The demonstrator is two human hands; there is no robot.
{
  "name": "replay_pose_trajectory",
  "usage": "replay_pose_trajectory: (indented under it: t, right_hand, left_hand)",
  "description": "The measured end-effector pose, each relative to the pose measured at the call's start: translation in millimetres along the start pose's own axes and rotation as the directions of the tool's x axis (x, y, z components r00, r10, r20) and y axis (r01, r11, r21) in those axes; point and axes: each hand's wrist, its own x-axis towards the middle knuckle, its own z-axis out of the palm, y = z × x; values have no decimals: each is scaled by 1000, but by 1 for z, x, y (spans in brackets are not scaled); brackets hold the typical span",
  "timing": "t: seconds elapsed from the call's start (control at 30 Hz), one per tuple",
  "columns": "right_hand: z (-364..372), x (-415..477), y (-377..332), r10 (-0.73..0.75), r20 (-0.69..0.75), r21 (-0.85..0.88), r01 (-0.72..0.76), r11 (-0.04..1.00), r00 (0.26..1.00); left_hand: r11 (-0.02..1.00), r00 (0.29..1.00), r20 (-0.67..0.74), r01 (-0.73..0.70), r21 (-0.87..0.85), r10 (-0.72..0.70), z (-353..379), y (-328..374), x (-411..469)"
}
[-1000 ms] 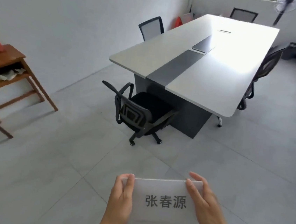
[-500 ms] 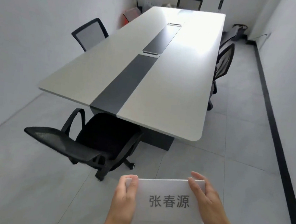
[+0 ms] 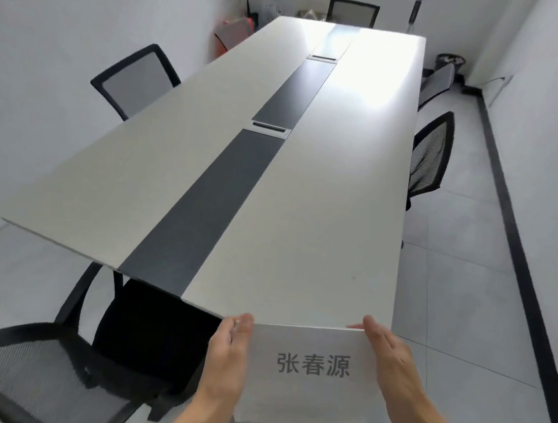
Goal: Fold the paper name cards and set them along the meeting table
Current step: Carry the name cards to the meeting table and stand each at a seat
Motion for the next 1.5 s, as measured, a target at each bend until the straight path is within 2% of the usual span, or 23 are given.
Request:
replay_pose_trajectory:
  t: [0.17,0.4,0.5,0.67,0.77,0.87,0.97,1.07,1.13,1.23,1.3,1.43,1.5]
  right_hand:
    - [19,94,-26,24,-108,-1,-25,1000,994]
    - [30,203,-68,125,-282,113,-96,989,951]
    - [24,241,-68,175,-360,175,-118,978,916]
    - [18,280,-59,196,-410,162,-140,977,891]
    - [10,293,-50,153,-432,103,-120,987,889]
    - [2,298,-41,113,-358,29,-110,994,927]
    - [-11,298,-38,115,-132,-151,-135,979,985]
    - [-29,303,-40,217,67,-318,-186,930,974]
    - [-36,308,-44,264,135,-327,-209,922,955]
    - [-42,311,-49,232,121,-320,-184,930,965]
    - [-45,309,-58,210,88,-245,-184,952,974]
    - [-48,300,-87,142,74,-84,-136,987,987]
    - [-49,297,-102,99,102,-15,-98,995,990]
  left_hand:
    - [1000,992,123,22,-22,-19,15,34,116]
    - [960,953,279,-184,211,121,52,62,242]
    - [933,923,366,-232,275,122,72,58,286]
    - [949,938,341,-165,269,67,105,44,325]
    - [941,928,365,-187,284,74,112,40,335]
    - [896,872,482,-274,348,79,106,38,346]
    - [773,760,650,-415,481,3,95,42,368]
    - [645,677,724,-496,582,-132,93,51,389]
    - [625,648,740,-506,594,-179,99,59,397]
    - [647,629,757,-507,570,-175,106,69,401]
    - [710,631,759,-459,534,-163,108,77,399]
    - [900,605,783,-248,358,-144,115,110,387]
    - [959,600,787,-111,261,-144,118,128,383]
